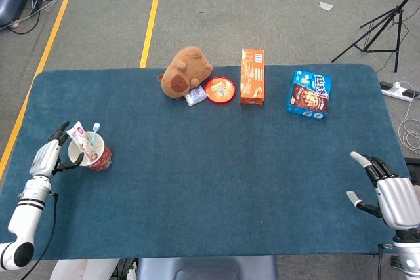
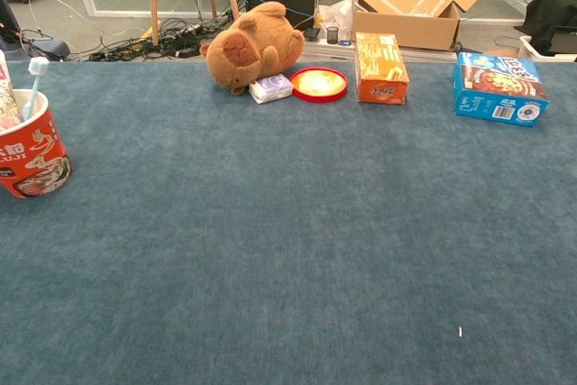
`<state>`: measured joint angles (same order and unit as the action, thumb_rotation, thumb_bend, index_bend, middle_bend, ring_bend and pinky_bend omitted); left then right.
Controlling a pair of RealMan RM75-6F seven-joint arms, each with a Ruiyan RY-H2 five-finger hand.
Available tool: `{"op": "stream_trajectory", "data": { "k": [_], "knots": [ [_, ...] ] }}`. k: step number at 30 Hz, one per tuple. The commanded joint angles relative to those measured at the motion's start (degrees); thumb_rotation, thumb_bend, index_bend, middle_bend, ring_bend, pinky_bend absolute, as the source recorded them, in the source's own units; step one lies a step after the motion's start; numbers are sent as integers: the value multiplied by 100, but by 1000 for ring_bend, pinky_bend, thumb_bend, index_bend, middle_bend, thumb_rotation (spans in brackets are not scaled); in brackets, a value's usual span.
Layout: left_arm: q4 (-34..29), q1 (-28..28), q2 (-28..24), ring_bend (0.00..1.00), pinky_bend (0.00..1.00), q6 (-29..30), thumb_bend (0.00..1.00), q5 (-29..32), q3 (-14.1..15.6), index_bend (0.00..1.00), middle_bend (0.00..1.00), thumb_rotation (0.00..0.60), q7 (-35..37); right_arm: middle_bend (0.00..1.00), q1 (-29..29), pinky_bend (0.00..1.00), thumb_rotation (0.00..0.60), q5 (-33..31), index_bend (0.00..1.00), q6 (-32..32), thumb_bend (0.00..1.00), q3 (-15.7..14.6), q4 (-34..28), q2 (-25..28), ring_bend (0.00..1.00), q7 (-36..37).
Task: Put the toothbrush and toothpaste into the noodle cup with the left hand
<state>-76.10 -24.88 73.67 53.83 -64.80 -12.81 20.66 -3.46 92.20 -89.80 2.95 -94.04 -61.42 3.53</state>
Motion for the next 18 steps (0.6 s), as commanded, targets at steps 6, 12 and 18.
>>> {"op": "stream_trajectory", "data": {
  "k": [6,12,18],
  "knots": [
    [17,41,-7,0,0,25,377,-12,0,208,0,600,62,256,-9,596,600,10,191,9,157,-1,-9,1,237,-15],
    [32,62,-14,0,0,35,377,-26,2,208,0,600,90,256,-7,596,600,8,191,6,157,-1,-9,-1,237,-17],
    [8,93,-33,0,0,65,377,-41,2,208,0,600,117,256,-11,596,600,0,191,14,157,0,-5,-5,237,-13]
  ]
}}
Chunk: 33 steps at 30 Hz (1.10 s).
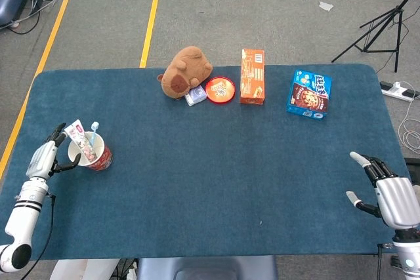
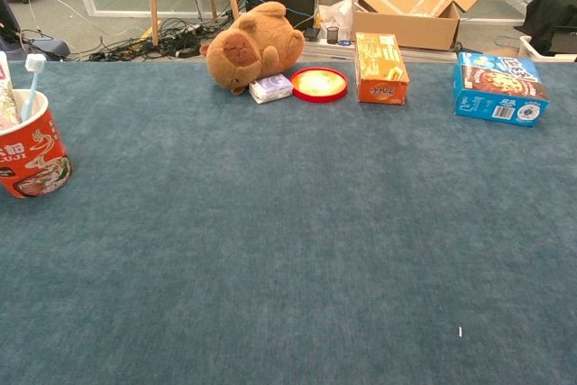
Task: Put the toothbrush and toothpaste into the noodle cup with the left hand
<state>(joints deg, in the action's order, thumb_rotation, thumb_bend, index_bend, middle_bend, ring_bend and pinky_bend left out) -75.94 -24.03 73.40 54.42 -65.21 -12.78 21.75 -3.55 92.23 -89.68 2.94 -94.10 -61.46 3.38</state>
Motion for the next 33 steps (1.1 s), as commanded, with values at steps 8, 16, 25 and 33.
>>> {"op": "stream_trajectory", "data": {
  "k": [8,16,25,33],
  "knots": [
    [-24,60,-51,0,0,25,377,6,6,208,0,600,40,256,-4,596,600,-10,191,11,156,0,15,-11,237,12],
    [-65,113,-100,0,0,73,377,-16,5,208,0,600,87,256,-6,596,600,1,191,12,157,-5,14,-13,237,2],
    [-58,169,-137,0,0,89,378,-10,20,208,0,600,115,256,-2,596,600,0,191,5,157,-7,20,-18,237,4],
    [-62,246,-187,0,0,153,377,-28,29,208,0,600,165,256,4,596,600,0,191,-6,157,-6,21,-18,237,-1]
  ]
}}
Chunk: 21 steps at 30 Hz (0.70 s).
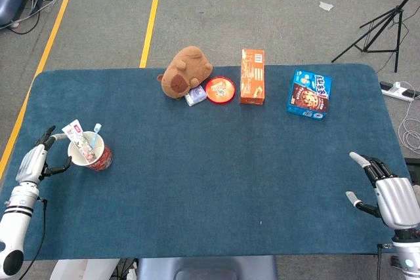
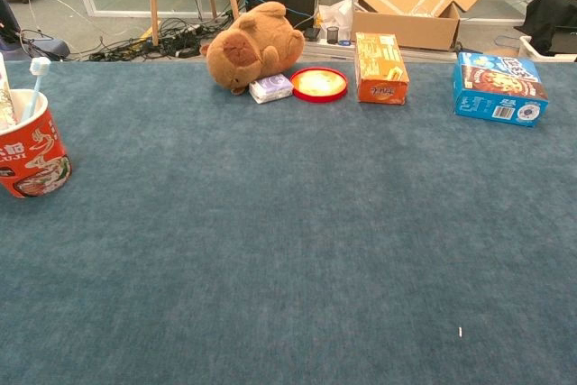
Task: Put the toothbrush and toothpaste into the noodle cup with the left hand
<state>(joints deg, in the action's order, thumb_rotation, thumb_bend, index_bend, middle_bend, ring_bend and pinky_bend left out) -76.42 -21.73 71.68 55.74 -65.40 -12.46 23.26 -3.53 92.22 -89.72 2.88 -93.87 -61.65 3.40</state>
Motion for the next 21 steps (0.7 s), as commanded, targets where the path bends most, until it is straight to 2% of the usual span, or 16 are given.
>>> {"op": "stream_trajectory", "data": {
  "k": [1,11,21],
  "knots": [
    [-32,28,-33,0,0,40,377,-18,-5,208,0,600,20,256,1,596,600,3,191,-4,157,0,-3,1,237,-7],
    [-237,186,-295,0,0,320,378,-128,48,208,0,600,-194,256,17,596,600,17,191,-38,157,1,-29,23,237,-55],
    [-458,438,-534,0,0,950,377,-403,184,207,0,600,-741,256,19,596,600,37,191,-46,157,7,-143,89,237,-296]
  ]
}}
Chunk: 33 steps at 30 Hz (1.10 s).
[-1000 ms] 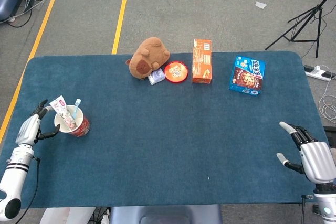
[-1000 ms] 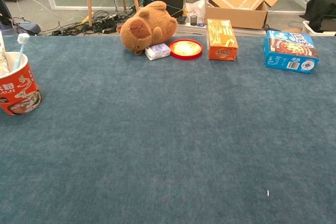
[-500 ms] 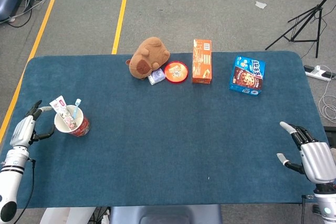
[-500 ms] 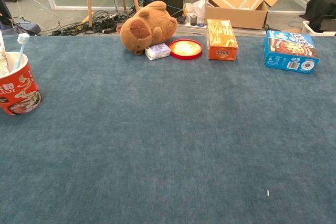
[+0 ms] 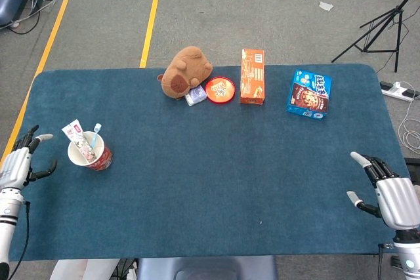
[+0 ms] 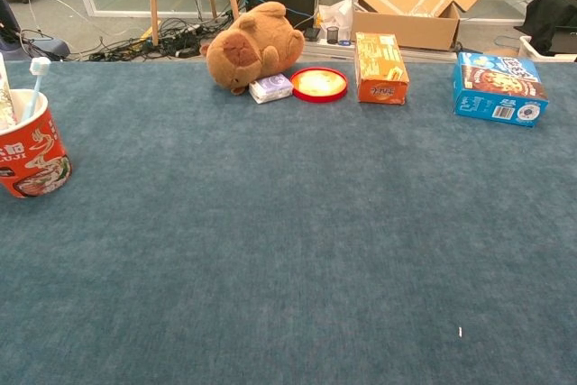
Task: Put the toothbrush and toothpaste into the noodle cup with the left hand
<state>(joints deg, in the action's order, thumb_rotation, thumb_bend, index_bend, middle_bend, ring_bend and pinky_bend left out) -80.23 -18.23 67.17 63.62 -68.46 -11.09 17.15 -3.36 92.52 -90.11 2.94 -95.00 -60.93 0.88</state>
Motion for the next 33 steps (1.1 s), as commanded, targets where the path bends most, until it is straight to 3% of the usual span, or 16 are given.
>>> {"op": "stream_trajectory", "data": {
  "k": [1,17,23,33],
  "knots": [
    [-124,122,-131,0,0,233,378,-136,66,206,0,600,-183,256,5,596,600,10,191,-10,156,2,-49,26,237,-81],
    [-667,433,-534,0,0,1330,377,-1543,595,201,0,600,-925,256,-27,593,600,-108,191,97,156,62,-170,183,237,-799],
    [-552,486,-583,0,0,1636,378,-2118,809,200,0,600,-1149,246,-48,409,600,-166,191,51,155,149,-33,192,207,-958],
    [-729,669,-536,0,0,1864,378,-1992,826,191,0,600,-1430,208,-41,374,600,-118,191,-1,155,145,22,155,171,-957]
  ]
}}
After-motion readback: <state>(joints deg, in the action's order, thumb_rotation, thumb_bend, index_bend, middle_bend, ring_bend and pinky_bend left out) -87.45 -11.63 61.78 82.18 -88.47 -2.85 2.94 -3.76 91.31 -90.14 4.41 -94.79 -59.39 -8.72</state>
